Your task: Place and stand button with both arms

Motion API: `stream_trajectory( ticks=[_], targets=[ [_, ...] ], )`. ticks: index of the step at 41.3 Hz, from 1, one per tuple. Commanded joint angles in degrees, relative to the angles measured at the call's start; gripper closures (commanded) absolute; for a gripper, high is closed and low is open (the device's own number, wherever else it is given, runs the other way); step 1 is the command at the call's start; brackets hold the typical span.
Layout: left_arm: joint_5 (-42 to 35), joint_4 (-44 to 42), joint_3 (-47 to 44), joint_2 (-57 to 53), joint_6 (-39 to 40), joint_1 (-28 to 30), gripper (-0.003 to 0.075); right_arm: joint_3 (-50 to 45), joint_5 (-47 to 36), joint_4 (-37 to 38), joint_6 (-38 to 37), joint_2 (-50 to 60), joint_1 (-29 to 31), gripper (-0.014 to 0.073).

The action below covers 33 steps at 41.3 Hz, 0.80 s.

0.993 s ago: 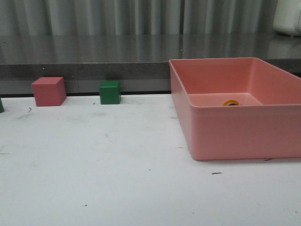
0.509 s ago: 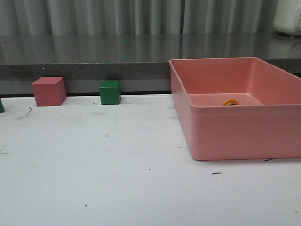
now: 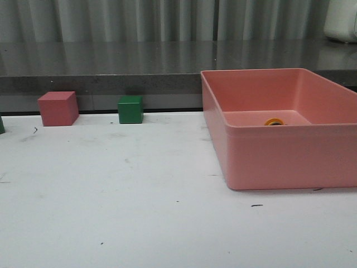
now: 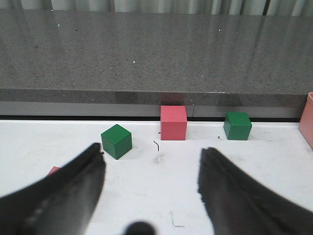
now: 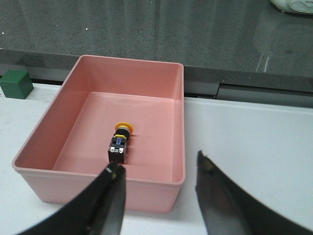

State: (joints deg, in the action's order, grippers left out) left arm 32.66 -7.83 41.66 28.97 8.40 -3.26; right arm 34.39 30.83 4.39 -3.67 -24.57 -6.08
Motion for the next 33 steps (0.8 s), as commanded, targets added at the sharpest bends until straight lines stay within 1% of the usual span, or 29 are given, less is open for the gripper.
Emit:
stream_trajectory(
  ticks=[1, 33],
  targets=[
    [-4.31, -0.55, 1.88, 0.71, -0.11, -0.04, 0.0127, 1.53, -4.81, 0.94, 0.62, -0.76, 0.35, 0.0134],
    [-4.31, -0.55, 1.88, 0.71, -0.11, -0.04, 0.03, 1.4, -3.79, 0.7, 0.62, -2.17, 0.35, 0.013]
  ],
)
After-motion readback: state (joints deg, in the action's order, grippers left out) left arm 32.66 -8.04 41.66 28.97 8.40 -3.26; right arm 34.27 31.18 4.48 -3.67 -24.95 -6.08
